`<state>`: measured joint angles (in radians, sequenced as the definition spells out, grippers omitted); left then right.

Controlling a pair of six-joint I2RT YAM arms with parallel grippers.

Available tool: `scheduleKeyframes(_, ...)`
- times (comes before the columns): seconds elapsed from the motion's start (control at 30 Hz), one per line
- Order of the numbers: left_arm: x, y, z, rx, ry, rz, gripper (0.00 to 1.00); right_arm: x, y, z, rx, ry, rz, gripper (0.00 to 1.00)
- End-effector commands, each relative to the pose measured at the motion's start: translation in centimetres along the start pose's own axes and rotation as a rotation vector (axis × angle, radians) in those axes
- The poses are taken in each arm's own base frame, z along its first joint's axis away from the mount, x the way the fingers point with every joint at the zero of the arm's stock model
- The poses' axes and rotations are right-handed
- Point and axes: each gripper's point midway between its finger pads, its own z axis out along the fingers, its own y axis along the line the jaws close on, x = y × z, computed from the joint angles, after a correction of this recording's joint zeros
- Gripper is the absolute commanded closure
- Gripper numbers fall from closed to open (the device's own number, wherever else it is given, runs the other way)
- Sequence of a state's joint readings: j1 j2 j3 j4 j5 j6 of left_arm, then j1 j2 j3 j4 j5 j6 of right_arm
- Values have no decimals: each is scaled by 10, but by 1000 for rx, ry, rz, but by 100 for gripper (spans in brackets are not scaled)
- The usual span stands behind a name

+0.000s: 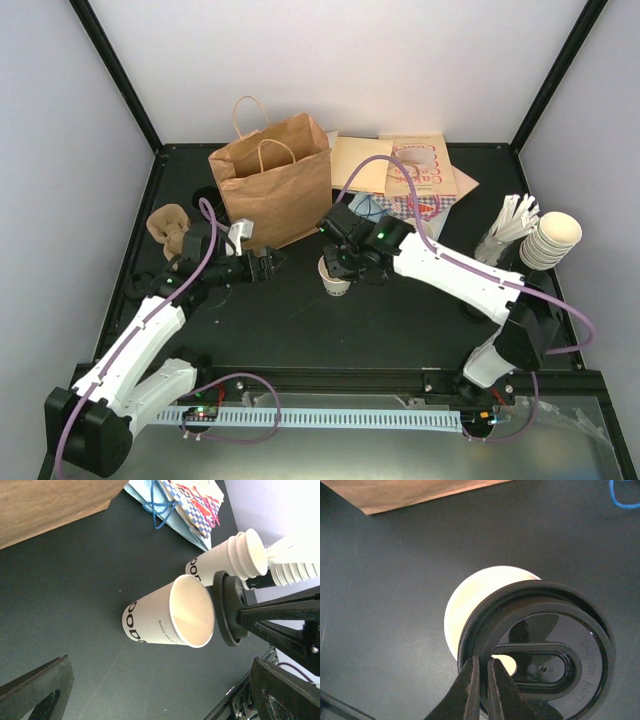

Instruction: Pack the takeout coffee

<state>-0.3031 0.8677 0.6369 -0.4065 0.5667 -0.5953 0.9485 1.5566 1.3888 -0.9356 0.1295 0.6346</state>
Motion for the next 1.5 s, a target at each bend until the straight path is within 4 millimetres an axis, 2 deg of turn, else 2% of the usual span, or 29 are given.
scheduleKeyframes(0.0, -5, -13, 4, 60, -3, 14, 1, -16, 11, 10, -11, -56, -32, 93)
scheduleKeyframes(0.33, -5, -13, 8, 70, 8, 9, 1, -14, 17, 30, -10, -23, -52, 93)
scheduleKeyframes(0.83, -1, -10, 15, 73, 30, -5, 1, -17, 27, 29, -32, -30, -92, 93)
scheduleKeyframes(1.33, 2, -10, 19, 73, 44, -6, 1, -6, 40, 38, -70, 18, -127, 92)
scheduleKeyframes(1.47, 3, -10, 20, 74, 47, -7, 1, -5, 38, 40, -59, 21, -131, 88)
